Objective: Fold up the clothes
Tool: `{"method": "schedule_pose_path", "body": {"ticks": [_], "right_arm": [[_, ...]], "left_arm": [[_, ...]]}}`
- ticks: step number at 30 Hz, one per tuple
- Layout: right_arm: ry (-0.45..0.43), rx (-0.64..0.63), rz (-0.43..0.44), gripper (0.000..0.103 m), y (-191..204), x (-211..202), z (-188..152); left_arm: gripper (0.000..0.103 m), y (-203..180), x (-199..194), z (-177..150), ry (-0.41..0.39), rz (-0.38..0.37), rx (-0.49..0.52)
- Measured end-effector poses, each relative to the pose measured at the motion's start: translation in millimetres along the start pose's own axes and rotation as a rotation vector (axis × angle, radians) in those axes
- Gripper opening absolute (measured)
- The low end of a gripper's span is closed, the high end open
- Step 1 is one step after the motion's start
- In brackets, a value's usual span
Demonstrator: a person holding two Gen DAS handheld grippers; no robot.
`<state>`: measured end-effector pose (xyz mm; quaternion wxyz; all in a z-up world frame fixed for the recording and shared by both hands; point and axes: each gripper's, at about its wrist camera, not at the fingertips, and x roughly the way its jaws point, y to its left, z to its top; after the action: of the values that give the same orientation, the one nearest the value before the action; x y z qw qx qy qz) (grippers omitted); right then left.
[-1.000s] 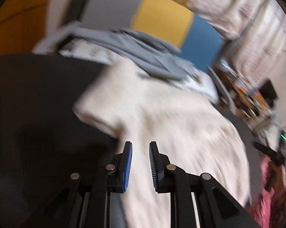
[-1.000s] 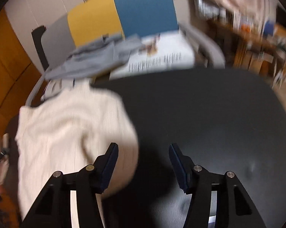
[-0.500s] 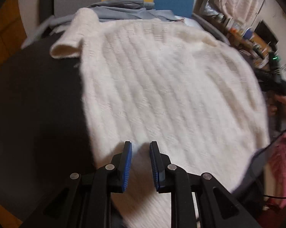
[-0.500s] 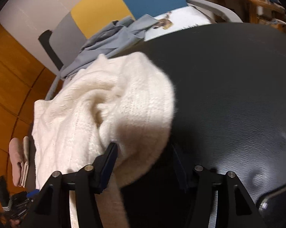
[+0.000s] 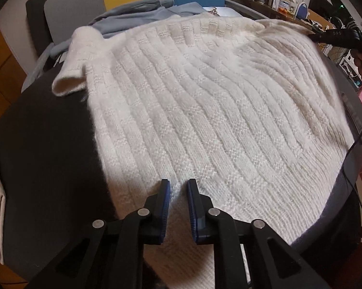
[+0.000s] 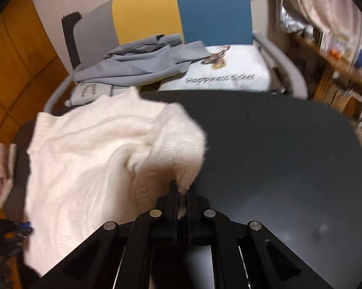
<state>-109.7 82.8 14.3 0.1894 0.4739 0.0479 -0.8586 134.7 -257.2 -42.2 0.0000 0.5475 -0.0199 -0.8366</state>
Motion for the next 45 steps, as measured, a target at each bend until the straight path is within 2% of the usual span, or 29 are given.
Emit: {"method": "schedule_pose_path", "body": {"ticks": [3,5,6,9,11,12,13,14,15,16,18,20,22,23,25,27,28,29,30,34,38,42,45], "right_arm": [[-0.005,-0.019,-0.098,0.006,-17.3,-0.4,14.8],[-0.004,-0.001,-0.155,0.006,-31.5,8.7,27.2],[0.002,0.012,-0.165,0.006,-37.5,14.6,31.9],[0.068,0.054,-0.118,0.008,-51.0,54.2,32.1],[0.113,0.100,-0.115,0.017,-57.0,71.7,25.4],[0.127,0.126,-0.113,0.030,-60.1,77.4,22.2],[0.102,0.163,-0.106,0.047,-63.5,69.1,19.4],[0.052,0.202,-0.080,0.055,-66.7,53.0,14.7],[0.011,0.235,-0.053,0.067,-69.2,37.8,9.4],[0.002,0.244,-0.022,0.070,-68.8,26.0,1.6],[-0.009,0.256,0.035,0.069,-66.7,4.6,-14.3],[0.046,0.216,0.060,0.066,-51.8,4.0,-34.1],[0.092,0.204,0.067,0.049,-44.3,7.5,-51.3],[0.121,0.220,0.065,0.046,-39.9,15.2,-59.0],[0.122,0.287,0.107,0.046,-37.9,25.6,-68.8],[0.112,0.346,0.152,0.046,-36.8,33.4,-75.6],[0.112,0.340,0.146,0.042,-32.8,37.5,-76.1],[0.111,0.331,0.139,0.036,-29.3,40.5,-76.3],[0.112,0.305,0.126,0.006,-28.1,38.8,-75.6],[0.111,0.205,0.074,0.006,-25.0,31.4,-72.2],[0.084,0.166,-0.022,0.006,-52.5,13.5,-60.1],[0.062,0.179,-0.106,0.005,-87.4,8.1,-43.1],[0.054,0.185,-0.188,0.006,-109.1,8.2,-26.5]], "left_arm": [[0.014,11.7,2.0,-0.8,0.018,0.039,-0.021],[0.014,16.9,3.6,-2.7,0.028,0.029,-0.043],[0.013,16.1,3.5,-2.8,0.026,0.028,-0.042],[0.012,9.7,2.1,-4.2,0.016,0.044,-0.021],[0.012,4.0,-3.2,-5.5,0.001,0.038,0.004],[0.013,3.5,-7.3,-6.6,-0.007,0.014,0.001],[0.013,5.0,-14.6,-8.7,-0.031,-0.042,-0.020],[0.015,6.5,-19.5,-10.8,-0.053,-0.090,-0.041],[0.020,8.2,-23.3,-13.2,-0.077,-0.130,-0.063],[0.020,9.9,-27.1,-15.7,-0.102,-0.168,-0.087],[0.020,-1.1,-23.0,-11.6,-0.119,-0.182,-0.096],[0.020,-7.6,-21.5,-15.9,-0.130,-0.222,-0.108],[0.020,-23.3,-18.0,-17.0,-0.147,-0.277,-0.104],[0.020,-25.8,-17.1,-16.6,-0.161,-0.283,-0.089],[0.020,-28.8,-20.9,-13.5,-0.185,-0.279,-0.058],[0.021,-37.9,-17.6,-14.5,-0.198,-0.237,-0.021],[0.021,-41.9,-13.6,-15.8,-0.195,-0.210,-0.004],[0.021,-41.8,-8.4,-18.8,-0.177,-0.189,0.003],[0.020,-41.0,-3.0,-22.0,-0.157,-0.169,0.008],[0.020,-41.0,-2.3,-21.1,-0.145,-0.178,-0.015],[0.020,-41.2,-3.1,-20.1,-0.124,-0.183,0.000],[0.020,-34.1,-4.3,-17.5,-0.102,-0.206,-0.022],[0.020,-34.8,-8.3,-14.3,-0.088,-0.191,0.001]]}}
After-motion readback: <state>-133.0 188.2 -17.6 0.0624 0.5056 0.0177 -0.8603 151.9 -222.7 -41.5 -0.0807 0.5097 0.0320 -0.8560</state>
